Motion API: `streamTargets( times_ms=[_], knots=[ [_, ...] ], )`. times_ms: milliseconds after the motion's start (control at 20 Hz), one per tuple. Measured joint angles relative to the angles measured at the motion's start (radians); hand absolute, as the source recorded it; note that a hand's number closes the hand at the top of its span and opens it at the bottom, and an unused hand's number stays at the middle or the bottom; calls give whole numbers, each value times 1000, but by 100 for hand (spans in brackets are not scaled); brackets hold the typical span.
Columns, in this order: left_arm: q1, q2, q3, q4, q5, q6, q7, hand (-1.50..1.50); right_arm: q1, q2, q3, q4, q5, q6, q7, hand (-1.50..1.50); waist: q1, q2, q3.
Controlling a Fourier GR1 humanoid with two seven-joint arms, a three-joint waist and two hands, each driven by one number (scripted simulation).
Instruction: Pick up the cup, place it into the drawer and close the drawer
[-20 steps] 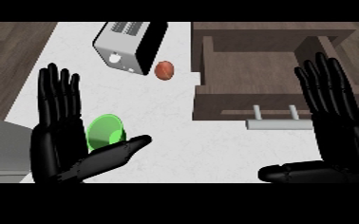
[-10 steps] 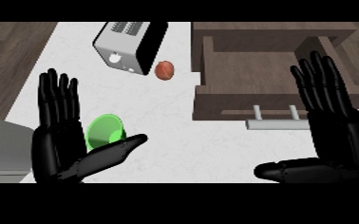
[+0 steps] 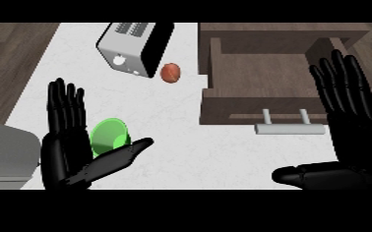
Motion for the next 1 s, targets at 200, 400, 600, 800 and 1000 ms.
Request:
streamTargets(
  times_ms=[200,400,600,800,1000],
  knots=[
    [64,6,9,32,47,-13,-65,-150,-19,-7,-20,6,-16,5,7,-150,1,0,0],
    [97,3,45,103,85,-25,-138,-150,-23,3,-6,-4,-2,-8,25,-150,1,0,0],
    [136,6,65,135,126,-29,-194,-150,-26,-1,-19,24,-14,8,7,-150,2,0,0],
    [130,6,114,226,173,-67,-267,-150,-51,-13,-30,11,-21,4,44,-150,1,0,0],
    [147,11,138,298,221,-107,-344,-150,-22,-10,-29,9,-17,16,22,-150,1,0,0]
  ],
)
